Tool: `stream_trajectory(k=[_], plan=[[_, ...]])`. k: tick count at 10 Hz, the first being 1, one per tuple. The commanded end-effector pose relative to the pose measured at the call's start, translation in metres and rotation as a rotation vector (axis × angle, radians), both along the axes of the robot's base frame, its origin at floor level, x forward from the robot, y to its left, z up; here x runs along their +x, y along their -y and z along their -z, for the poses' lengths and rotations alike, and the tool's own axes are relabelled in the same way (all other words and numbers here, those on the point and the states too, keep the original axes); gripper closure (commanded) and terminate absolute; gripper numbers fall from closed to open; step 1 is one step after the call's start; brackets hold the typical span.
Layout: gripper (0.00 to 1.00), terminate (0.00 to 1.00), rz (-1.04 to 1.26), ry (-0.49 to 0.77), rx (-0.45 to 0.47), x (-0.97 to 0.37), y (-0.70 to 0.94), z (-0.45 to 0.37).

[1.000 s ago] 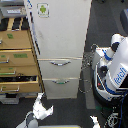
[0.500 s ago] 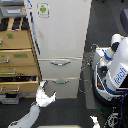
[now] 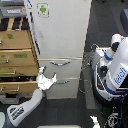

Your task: Opening the fridge

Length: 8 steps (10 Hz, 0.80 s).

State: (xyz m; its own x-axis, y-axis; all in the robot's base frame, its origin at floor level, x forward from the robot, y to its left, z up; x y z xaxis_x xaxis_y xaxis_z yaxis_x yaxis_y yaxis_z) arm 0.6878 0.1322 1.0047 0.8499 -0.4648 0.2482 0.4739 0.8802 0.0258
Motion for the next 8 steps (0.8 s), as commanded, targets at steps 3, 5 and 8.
stream_trajectory(k=[3,5,8], plan=[[0.00,0.00,-0.325,0.007,0.034,0.094,-0.042,-0.079],[0.00,0.00,-0.348,0.013,0.023,0.115,-0.045,-0.094],[0.00,0.00,-0.375,0.009,0.015,0.142,-0.059,-0.104]])
